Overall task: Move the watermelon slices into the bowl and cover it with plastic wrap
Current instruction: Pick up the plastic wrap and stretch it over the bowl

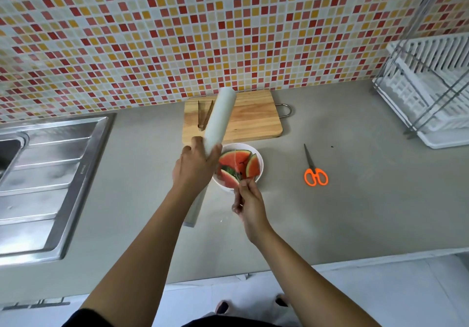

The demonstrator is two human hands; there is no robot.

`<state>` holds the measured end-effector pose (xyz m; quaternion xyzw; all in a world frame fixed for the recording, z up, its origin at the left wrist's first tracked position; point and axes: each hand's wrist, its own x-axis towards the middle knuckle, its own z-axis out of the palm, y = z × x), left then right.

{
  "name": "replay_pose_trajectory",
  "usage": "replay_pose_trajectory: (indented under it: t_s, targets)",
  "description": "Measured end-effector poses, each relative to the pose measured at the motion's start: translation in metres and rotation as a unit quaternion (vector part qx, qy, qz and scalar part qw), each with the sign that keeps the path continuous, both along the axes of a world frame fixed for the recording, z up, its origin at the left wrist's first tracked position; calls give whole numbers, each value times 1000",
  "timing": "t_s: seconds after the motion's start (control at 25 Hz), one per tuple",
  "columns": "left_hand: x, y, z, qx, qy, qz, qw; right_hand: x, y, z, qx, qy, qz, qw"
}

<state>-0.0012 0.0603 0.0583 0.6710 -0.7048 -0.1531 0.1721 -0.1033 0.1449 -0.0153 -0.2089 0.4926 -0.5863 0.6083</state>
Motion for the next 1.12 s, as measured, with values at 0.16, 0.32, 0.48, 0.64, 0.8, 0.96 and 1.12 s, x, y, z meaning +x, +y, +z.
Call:
replay_pose_trajectory:
  t_s: [0.16, 0.32, 0.48, 0.64, 0.8, 0.96, 1.12]
  targets:
    - [2, -5, 12, 10, 11, -28, 1000, -3, -3, -5, 69, 36, 28, 997]
    - [10, -7, 29, -5, 4, -34, 999, 4, -40, 9, 105, -26, 24, 994]
    - [19, -5, 37, 16, -10, -43, 999, 19, -81, 31, 122, -36, 39, 991]
    - [28, -4, 41, 37, -21, -26, 999, 34, -99, 40, 95, -35, 54, 993]
    - [34, -2, 38, 42, -13, -12, 999, 41, -105, 47, 51, -57, 30, 997]
    - [32, 1, 28, 28, 5, 9, 1000, 38, -107, 45, 64, 9, -49, 997]
    - [17, 7, 10, 27, -2, 79, 996, 19, -102, 34, 55, 232, -121, 964]
